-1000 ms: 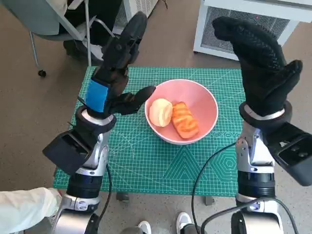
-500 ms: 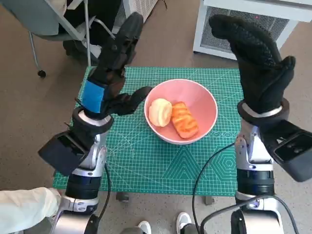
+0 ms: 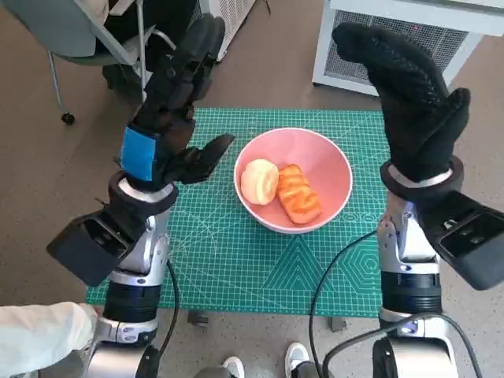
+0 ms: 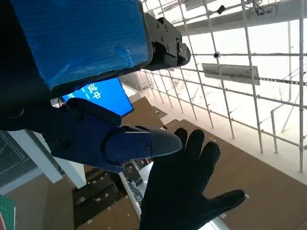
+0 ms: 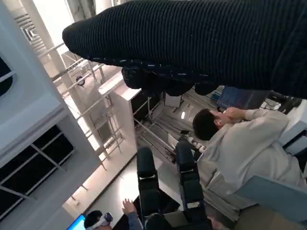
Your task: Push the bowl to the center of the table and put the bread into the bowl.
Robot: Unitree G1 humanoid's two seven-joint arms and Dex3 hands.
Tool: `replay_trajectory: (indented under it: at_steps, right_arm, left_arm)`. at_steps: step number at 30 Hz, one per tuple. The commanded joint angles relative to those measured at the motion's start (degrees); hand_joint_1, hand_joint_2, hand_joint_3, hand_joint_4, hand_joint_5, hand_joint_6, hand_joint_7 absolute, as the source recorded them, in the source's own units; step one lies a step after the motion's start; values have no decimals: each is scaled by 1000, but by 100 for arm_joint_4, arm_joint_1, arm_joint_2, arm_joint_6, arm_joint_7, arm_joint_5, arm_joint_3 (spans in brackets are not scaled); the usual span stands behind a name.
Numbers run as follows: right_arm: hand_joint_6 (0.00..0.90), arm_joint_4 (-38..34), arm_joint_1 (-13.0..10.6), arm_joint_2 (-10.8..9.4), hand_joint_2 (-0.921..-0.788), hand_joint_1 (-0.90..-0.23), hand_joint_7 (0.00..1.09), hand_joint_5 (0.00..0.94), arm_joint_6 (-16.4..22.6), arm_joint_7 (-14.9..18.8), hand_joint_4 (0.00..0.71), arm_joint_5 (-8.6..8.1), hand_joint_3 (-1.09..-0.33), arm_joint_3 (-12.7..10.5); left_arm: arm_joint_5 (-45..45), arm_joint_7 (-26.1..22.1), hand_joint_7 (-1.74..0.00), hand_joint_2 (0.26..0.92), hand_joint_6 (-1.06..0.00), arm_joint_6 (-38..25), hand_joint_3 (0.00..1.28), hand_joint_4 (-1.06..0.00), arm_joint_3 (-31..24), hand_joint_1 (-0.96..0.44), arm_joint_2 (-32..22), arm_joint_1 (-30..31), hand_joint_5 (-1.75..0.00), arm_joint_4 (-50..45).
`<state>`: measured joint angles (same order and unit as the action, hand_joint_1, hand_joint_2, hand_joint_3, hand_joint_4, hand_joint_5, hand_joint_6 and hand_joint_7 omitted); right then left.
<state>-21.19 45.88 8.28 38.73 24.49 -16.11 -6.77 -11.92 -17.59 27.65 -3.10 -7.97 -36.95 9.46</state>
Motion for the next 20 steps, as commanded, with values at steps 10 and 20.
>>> replay_trajectory:
  at_steps: [10,20]
  right_arm:
    - [-1,-59,-63,-6,-921,-563,702,137,-21,46,190,-16,-721,17]
    - [-1,-46,-86,1,-921,-564,701,126,-20,63,196,-22,-720,25]
  left_arm:
    - [-79,84,-116,921,-422,-274,239,-282,-53,-581,127,106,-27,-397]
    - [-51,53,-96,921,-409,-330,240,-271,-44,-586,100,119,-13,-487]
